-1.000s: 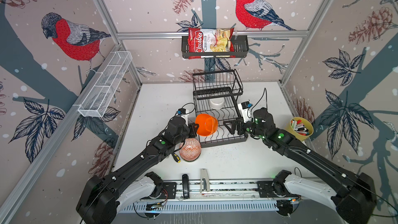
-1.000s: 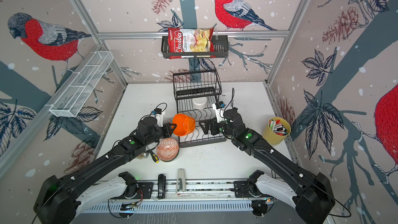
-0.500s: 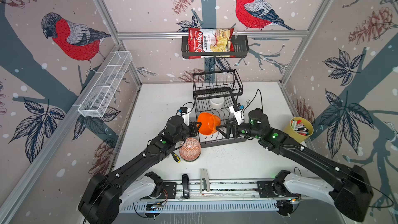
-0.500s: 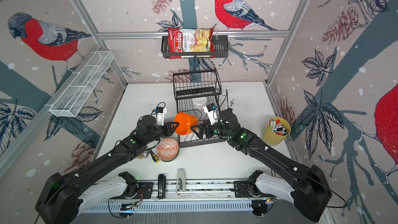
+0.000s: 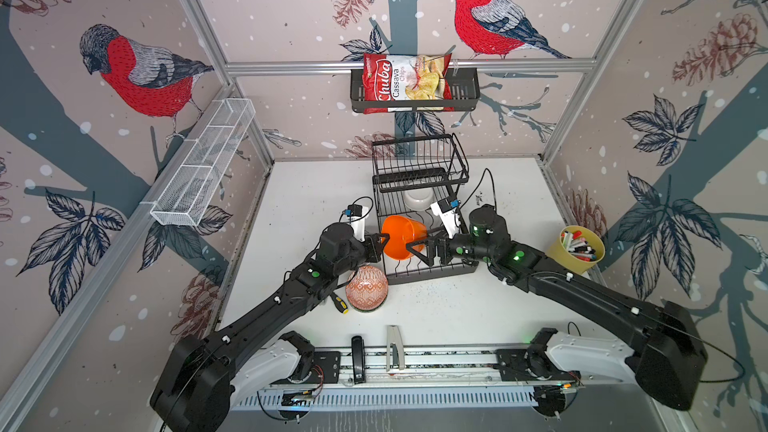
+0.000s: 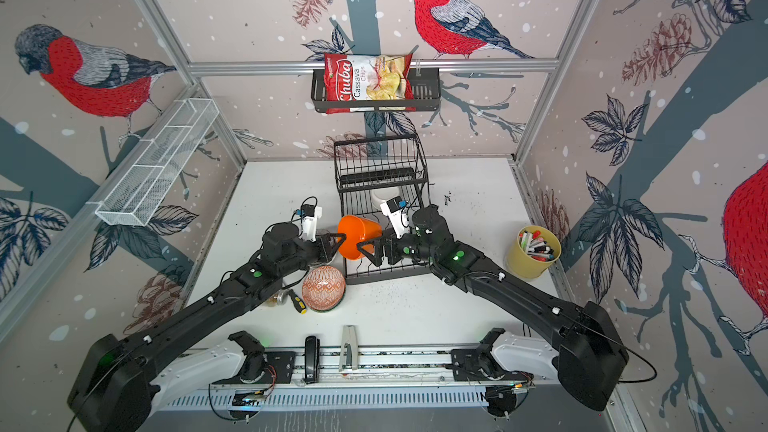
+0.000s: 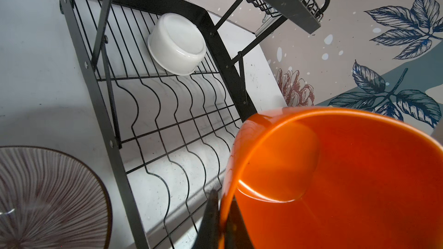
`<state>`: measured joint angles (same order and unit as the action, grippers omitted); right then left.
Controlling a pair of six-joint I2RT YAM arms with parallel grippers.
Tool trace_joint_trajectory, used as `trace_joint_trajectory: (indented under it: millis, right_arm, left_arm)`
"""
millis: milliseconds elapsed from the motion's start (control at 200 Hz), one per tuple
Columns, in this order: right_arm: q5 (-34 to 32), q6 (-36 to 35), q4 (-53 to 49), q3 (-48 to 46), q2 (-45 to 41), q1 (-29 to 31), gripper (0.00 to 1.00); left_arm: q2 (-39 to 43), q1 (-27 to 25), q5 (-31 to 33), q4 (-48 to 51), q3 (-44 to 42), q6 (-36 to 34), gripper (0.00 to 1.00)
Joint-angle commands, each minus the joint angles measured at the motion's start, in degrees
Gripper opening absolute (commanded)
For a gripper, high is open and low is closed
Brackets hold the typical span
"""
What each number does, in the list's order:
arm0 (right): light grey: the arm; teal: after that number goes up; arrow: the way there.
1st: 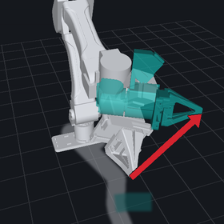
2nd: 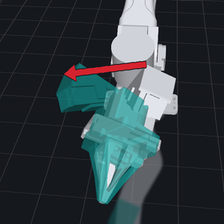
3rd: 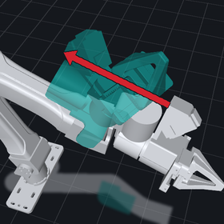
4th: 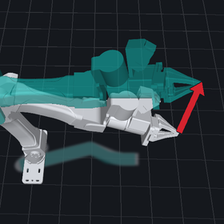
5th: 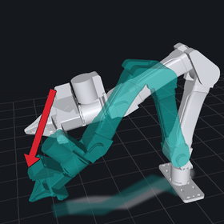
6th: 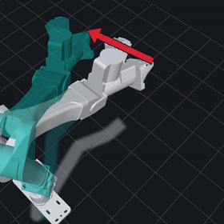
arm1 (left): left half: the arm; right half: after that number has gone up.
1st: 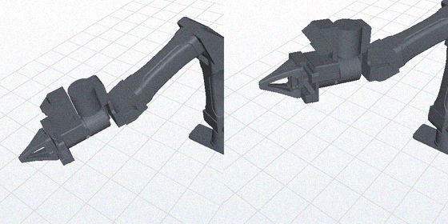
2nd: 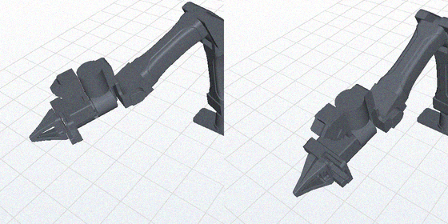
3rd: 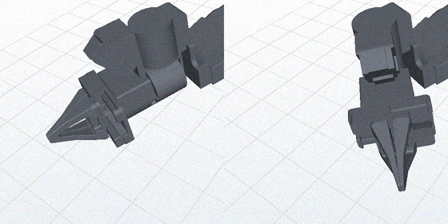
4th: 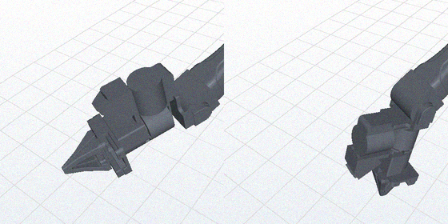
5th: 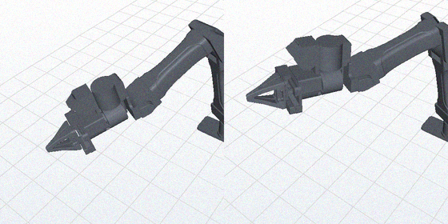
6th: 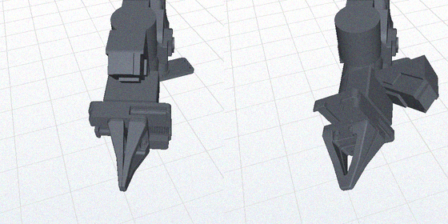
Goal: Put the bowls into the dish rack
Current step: 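Carry the orange bowl over the rack while the right gripper grasps its rim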
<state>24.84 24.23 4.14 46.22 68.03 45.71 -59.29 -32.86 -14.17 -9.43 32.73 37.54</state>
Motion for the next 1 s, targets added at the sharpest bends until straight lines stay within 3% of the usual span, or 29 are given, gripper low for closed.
trace_joint_trajectory:
  millis: [0,275,565,995]
  right_arm:
    - [3.1,1.0,3.7,0.7,0.6,0.1,0.99]
    - [4.7,2.0,5.2,0.9,1.9,0.3,0.93]
    - [5.1,2.0,5.9,1.1,2.1,0.5,0.75]
    - [2.0,1.7,4.5,1.3,2.2,0.5,0.68]
  left_arm:
    - [0.5,0.0,-1.6,-6.3,-0.2,-0.3,0.00]
    - [0.5,0.0,-2.5,-7.9,-0.5,-0.1,0.00]
    - [0.5,0.1,-2.4,-7.9,-0.6,-0.1,0.00]
    - [0.0,0.1,-2.2,-7.6,-0.3,0.0,0.09]
